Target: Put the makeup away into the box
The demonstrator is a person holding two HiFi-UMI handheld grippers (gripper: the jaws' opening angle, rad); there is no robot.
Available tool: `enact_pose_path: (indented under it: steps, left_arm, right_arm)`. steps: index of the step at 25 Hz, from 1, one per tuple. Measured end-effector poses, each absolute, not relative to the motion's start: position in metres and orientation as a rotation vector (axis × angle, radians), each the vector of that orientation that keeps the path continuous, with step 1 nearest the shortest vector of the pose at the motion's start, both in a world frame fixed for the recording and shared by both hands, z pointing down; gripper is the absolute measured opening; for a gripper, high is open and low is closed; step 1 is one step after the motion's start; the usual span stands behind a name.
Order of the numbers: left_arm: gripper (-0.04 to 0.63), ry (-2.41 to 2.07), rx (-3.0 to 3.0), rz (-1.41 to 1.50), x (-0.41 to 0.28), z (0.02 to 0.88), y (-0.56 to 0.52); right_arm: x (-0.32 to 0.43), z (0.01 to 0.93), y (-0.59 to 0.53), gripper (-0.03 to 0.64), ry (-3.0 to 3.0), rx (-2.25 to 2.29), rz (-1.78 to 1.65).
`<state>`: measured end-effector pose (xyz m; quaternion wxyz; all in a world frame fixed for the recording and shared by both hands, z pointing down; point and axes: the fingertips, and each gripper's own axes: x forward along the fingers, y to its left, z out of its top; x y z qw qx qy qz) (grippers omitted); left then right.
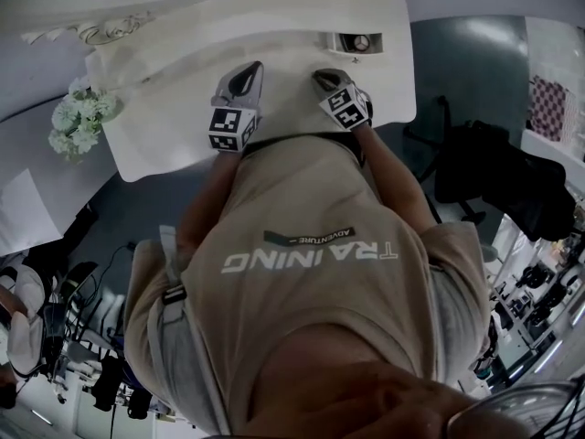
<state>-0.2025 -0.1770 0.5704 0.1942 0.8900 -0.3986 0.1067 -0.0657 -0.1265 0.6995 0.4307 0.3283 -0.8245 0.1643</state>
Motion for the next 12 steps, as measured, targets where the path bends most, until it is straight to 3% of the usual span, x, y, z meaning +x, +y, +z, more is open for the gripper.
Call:
enact_pose_path:
  steps: [6, 12]
  left_arm:
    - [0.006, -1.049, 2.525, 0.292, -0.187, 0.576, -0.18]
    - [0.006, -0.985, 2.538, 0.273, -0.166, 0.579, -0.175]
  right_arm:
    - [-0.058, 0.676, -0.127, 0.048, -2.117, 0.889, 0.462]
    - [-0.029, 0.628, -0.142, 0.048, -2.147, 0.864, 0.293]
